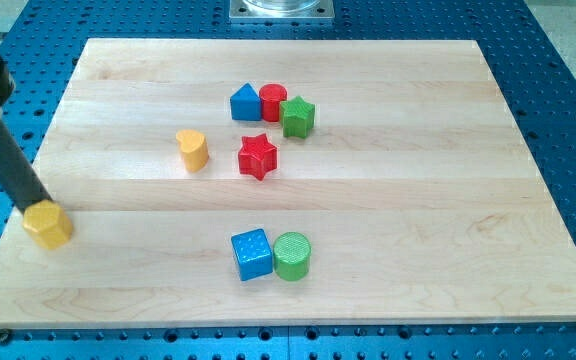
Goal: Place the heart at the top of the hexagon
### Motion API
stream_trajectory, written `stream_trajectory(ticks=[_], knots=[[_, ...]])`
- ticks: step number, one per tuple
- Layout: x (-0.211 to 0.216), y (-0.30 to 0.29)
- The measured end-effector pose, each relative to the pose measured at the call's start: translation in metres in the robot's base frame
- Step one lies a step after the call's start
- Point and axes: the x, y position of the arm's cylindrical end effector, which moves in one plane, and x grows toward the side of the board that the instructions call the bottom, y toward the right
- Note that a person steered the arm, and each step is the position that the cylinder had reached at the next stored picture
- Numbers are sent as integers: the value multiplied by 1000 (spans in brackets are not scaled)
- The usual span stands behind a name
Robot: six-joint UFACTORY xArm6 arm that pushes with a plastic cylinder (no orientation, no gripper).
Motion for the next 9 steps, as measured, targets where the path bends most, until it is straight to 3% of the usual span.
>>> stream_trajectory(ticks=[1, 4, 5, 6, 7, 9], knots=[[2, 14], [-57, 173], [-96, 187], [-107, 157], [-61, 99], [-44, 62]])
